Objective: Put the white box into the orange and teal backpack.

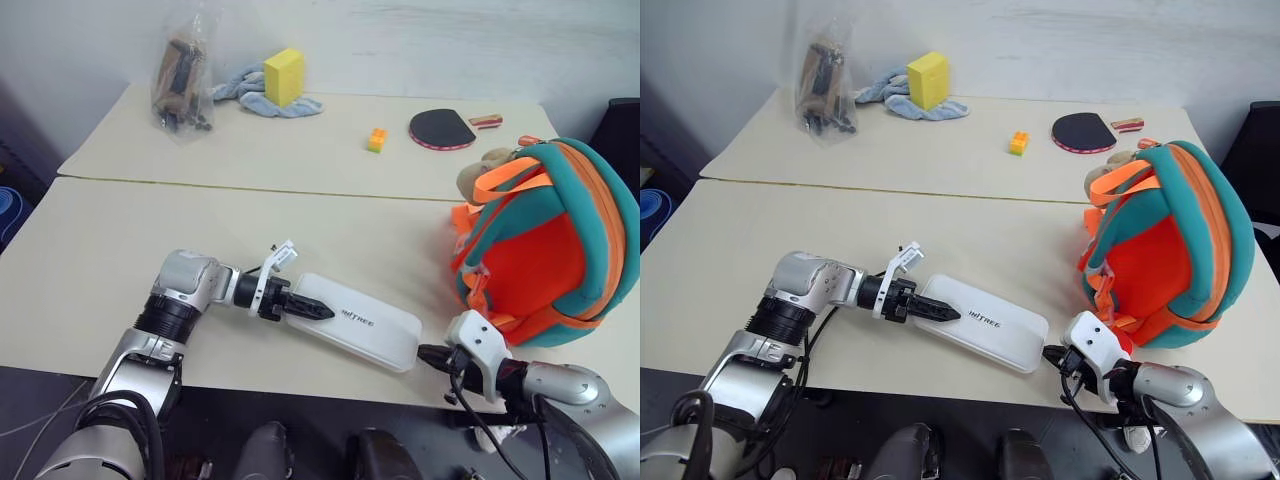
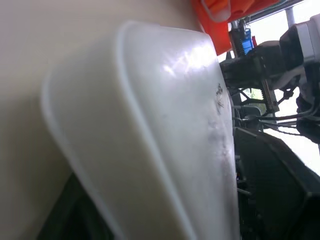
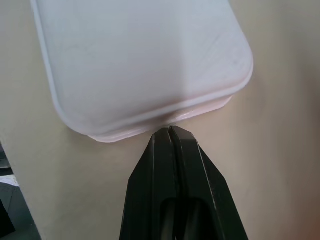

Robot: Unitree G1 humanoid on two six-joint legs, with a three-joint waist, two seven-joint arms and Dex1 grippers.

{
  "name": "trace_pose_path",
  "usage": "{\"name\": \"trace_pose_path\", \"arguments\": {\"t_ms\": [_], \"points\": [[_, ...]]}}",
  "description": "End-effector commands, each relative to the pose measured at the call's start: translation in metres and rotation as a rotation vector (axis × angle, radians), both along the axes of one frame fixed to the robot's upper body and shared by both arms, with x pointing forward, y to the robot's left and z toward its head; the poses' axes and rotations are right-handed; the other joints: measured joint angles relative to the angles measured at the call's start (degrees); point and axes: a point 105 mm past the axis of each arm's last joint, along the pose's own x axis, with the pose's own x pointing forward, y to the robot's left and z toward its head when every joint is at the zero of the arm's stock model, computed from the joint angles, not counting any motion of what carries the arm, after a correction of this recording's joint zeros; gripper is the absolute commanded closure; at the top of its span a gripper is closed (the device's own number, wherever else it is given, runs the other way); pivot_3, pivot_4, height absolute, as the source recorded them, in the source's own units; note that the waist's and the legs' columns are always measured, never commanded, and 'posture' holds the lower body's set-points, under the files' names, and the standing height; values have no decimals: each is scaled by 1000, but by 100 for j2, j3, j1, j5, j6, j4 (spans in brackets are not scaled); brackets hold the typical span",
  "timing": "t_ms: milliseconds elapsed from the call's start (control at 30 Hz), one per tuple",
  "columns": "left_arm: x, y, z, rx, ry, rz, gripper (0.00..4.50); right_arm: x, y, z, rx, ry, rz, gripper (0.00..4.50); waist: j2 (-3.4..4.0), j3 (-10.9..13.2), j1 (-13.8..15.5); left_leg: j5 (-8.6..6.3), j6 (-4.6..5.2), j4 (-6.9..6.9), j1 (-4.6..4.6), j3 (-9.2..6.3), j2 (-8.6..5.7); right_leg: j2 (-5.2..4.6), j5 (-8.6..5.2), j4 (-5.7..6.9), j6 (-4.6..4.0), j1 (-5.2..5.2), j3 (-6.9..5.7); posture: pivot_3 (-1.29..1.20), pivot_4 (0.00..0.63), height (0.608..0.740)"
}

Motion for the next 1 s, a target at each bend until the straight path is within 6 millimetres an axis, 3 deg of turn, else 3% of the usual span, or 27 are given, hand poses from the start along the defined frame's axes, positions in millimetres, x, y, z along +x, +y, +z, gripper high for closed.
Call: {"name": "trace_pose_path", "arguments": {"t_ms": [33,167,233,333,433,567,700,733,833,1000], "points": [[-4,2,8,-44,8,-12,2257,-1,5,7,6,-51,-3,4500,-5,3,-10,0,-5,-2,-2,0,3,3,0,0,0,-3,-1,0,150,740],[-6,0,19,-110,7,-17,3076,-2,-1,13,-33,-113,-55,4500,-5,3,-9,-3,-10,-1,-10,0,6,6,0,-2,0,-14,0,0,150,740],[-8,5,33,-175,1,-20,3203,-10,-7,22,-30,-143,-110,4500,-5,3,3,-2,-11,1,-18,1,5,5,0,1,0,-23,1,0,150,740],[-10,21,59,-283,-41,-3,3203,-29,-7,44,44,-176,-191,3945,-4,4,-14,3,-19,-1,-45,-2,11,12,-1,6,0,-55,0,0,150,740],[-8,33,75,-355,-73,36,3203,-38,-5,59,113,-206,-242,2877,-5,6,-75,9,-30,-1,-51,-3,22,22,-1,15,0,-65,0,0,150,740],[4,59,106,-475,-178,151,3203,-18,-12,90,208,-349,-378,1565,-17,12,-158,7,-26,-2,-32,-3,15,13,-1,17,0,-46,0,0,150,740],[14,62,114,-441,-275,221,3203,6,-20,103,229,-412,-528,194,-20,14,-143,7,-28,-12,-27,-3,13,12,-1,17,-1,-52,1,0,150,740],[17,63,120,-455,-297,239,3203,14,-27,104,225,-423,-590,24,-20,14,-138,7,-28,-14,-29,-3,13,12,-1,17,-1,-54,1,0,150,740],[23,66,132,-485,-348,266,3203,40,-41,109,252,-441,-731,24,-21,15,-131,8,-28,-3,-60,-3,14,12,-1,18,-1,-81,-1,0,150,740],[29,63,131,-467,-387,280,3203,84,-35,131,482,-448,-790,24,-20,15,-158,20,-23,3,-98,19,6,4,-1,61,-1,-144,15,0,150,740]]}}
